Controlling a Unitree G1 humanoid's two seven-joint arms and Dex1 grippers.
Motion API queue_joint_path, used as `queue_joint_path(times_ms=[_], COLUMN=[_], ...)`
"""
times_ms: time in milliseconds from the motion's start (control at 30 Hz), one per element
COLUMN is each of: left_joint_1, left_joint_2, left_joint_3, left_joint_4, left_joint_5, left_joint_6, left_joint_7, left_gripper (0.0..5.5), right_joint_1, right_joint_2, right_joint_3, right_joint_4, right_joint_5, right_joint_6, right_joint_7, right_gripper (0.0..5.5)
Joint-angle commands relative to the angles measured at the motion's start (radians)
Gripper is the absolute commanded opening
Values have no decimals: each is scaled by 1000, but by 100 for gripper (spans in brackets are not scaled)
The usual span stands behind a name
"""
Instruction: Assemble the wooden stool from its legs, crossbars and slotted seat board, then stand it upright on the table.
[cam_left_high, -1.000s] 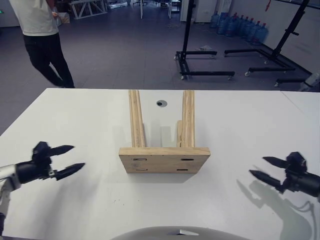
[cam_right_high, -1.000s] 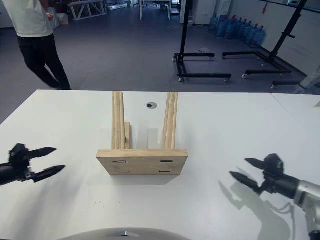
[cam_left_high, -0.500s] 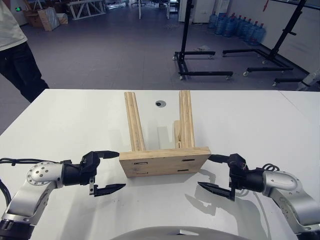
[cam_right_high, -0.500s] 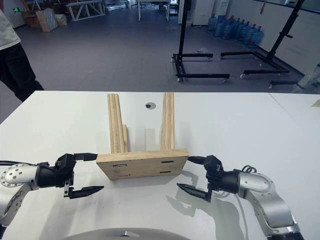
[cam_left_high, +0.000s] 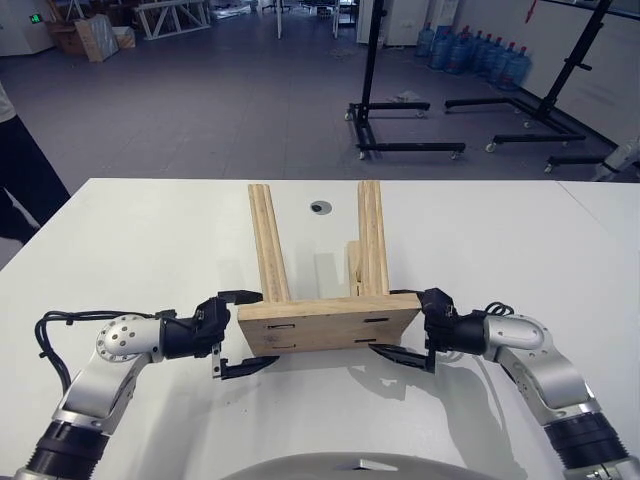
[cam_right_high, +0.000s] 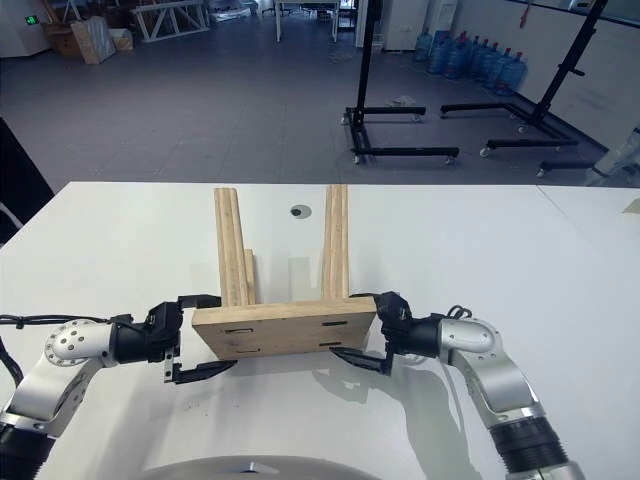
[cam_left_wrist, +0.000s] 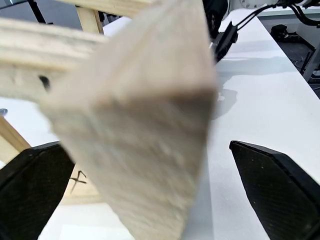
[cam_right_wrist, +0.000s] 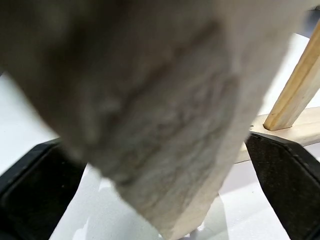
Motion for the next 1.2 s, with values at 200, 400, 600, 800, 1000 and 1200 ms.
queue_joint_path(times_ms=[200, 400, 600, 800, 1000, 1200], left_joint_1=[-42, -76, -141, -216, -371, -570], left_joint_2=[4, 40, 42, 45, 26, -15], left_joint_3=[-17, -42, -62, -47, 14, 91], left_joint_4=[0, 43, 73, 26, 47, 151], left_joint_5=[-43, -9, 4, -83, -233, -340], left_joint_6=[60, 81, 140, 383, 685, 932], left_joint_7=[-31, -75, -79, -67, -34, 73], left_gripper=[432, 336, 247, 188, 188, 188], right_joint_1=[-22, -44, -40, -88, -215, -343], right_joint_2=[4, -7, -8, -22, 1, 37], right_joint_3=[-36, -52, -20, -58, -191, -306], right_joint_4=[12, 11, -5, -48, -103, -116], right_joint_5=[60, 96, 93, 187, 412, 623], right_joint_6=[-5, 11, 41, 233, 562, 837], right_joint_7=[34, 63, 90, 70, -44, -218], right_gripper=[417, 308, 213, 186, 186, 191])
